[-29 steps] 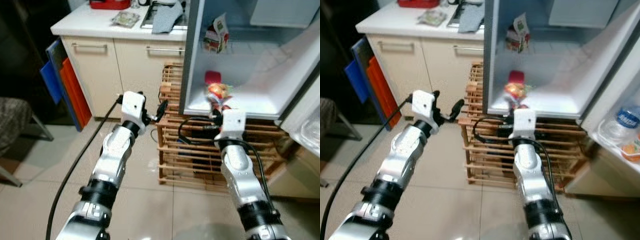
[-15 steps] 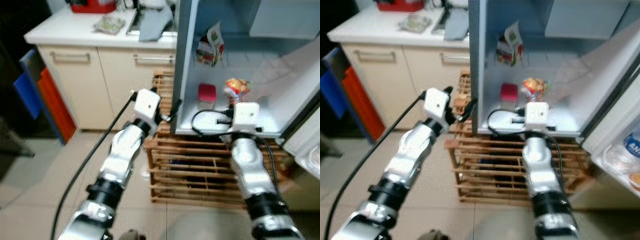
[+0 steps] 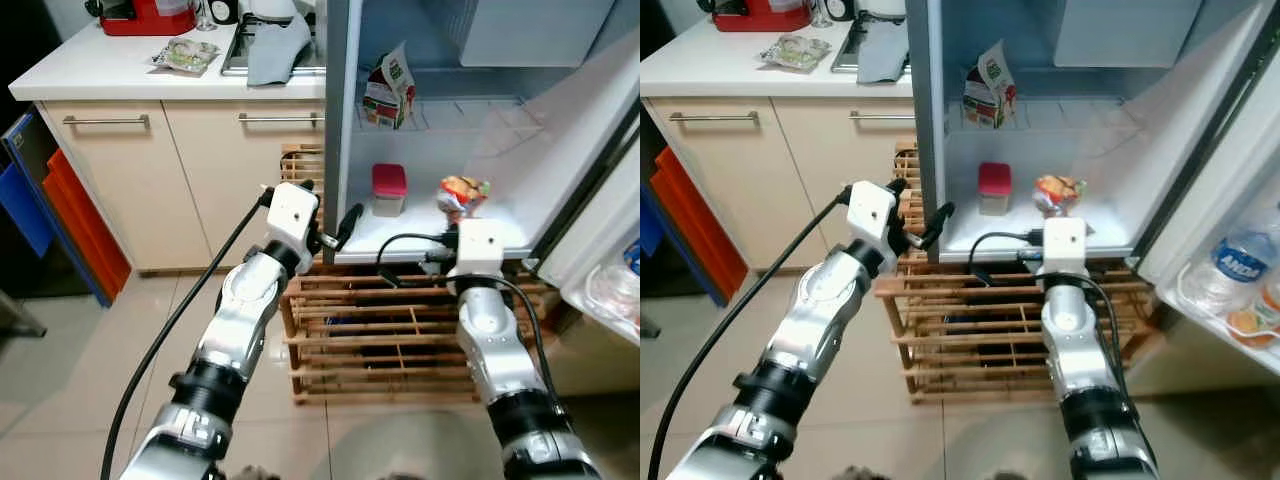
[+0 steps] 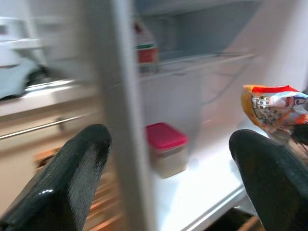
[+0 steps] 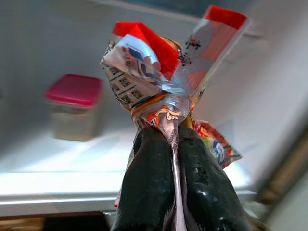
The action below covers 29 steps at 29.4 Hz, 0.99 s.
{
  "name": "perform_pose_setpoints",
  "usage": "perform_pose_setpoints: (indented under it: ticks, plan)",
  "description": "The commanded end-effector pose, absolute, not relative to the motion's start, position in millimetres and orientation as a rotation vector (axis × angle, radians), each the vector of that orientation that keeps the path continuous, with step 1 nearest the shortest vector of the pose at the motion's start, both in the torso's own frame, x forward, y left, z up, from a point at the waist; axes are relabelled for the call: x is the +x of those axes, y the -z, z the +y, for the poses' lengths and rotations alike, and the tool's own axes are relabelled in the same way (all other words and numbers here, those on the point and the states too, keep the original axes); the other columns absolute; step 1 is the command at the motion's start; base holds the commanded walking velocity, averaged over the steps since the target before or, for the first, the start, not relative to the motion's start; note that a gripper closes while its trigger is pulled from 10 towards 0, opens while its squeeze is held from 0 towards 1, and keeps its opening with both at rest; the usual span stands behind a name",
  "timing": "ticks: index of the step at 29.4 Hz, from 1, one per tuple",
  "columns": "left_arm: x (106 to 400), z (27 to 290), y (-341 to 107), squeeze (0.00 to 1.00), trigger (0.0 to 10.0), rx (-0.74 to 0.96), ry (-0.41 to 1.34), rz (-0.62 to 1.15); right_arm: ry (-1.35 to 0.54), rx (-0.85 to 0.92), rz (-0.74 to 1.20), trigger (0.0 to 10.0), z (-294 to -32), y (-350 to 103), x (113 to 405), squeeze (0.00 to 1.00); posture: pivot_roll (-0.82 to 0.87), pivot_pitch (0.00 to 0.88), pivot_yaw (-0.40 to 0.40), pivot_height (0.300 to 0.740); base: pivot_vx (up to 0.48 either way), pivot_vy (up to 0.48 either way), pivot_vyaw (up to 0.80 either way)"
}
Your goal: Restocking fridge
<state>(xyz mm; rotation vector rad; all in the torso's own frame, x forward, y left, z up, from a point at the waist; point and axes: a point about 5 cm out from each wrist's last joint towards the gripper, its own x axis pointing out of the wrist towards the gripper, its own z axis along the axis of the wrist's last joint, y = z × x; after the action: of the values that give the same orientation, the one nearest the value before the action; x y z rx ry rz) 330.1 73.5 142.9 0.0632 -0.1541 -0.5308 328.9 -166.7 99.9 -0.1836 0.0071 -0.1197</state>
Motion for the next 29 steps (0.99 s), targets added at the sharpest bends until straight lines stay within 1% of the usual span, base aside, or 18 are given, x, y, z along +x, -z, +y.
perform_pose_setpoints:
  ticks: [1, 4, 15, 19, 23, 24, 25, 29]
  plan:
    - [328, 71, -148, 0.0, 10.0, 0.047, 0.543, -0.175, 0.135, -0.184, -0.008, 0.0, -172, -103, 331, 0.0, -0.09, 0.0, 0.019, 0.74, 0.401, -0.251, 0.0]
    - [329, 74, -146, 0.0, 10.0, 0.049, 0.513, -0.164, 0.117, -0.185, -0.006, 0.0, -167, -104, 334, 0.0, -0.09, 0.0, 0.019, 0.74, 0.43, -0.082, 0.0]
    - [328, 74, -149, 0.0, 10.0, 0.036, 0.511, -0.179, 0.051, -0.174, 0.017, 0.0, -158, -102, 340, 0.0, -0.09, 0.0, 0.019, 0.74, 0.452, 0.0, 0.0]
    - [329, 76, -153, 0.0, 10.0, 0.048, 0.489, -0.198, -0.008, -0.152, 0.033, 0.0, -148, -102, 344, 0.0, -0.08, 0.0, 0.021, 0.74, 0.0, 0.0, 0.0]
    - [328, 74, -156, 0.0, 10.0, 0.08, 0.511, -0.207, -0.031, -0.074, 0.074, 0.0, -141, -101, 349, 0.0, -0.08, 0.0, 0.021, 0.74, 0.0, 0.0, 0.0]
    - [324, 67, -160, 0.0, 10.0, 0.165, 0.587, -0.231, -0.018, -0.078, 0.096, 0.0, -140, -99, 353, 0.0, -0.06, 0.0, 0.02, 0.74, 0.0, 0.0, 0.0]
    - [323, 66, -162, 0.0, 10.0, 0.21, 0.615, -0.229, -0.01, -0.075, 0.111, 0.0, -140, -97, 354, 0.0, -0.05, 0.0, 0.018, 0.74, 0.0, 0.0, 0.0]
    - [323, 78, -168, 0.0, 10.0, 0.276, 0.7, -0.174, 0.042, -0.07, 0.169, 0.0, -136, -93, 361, 0.0, 0.0, 0.0, 0.026, 0.74, 0.0, 0.0, 0.0]
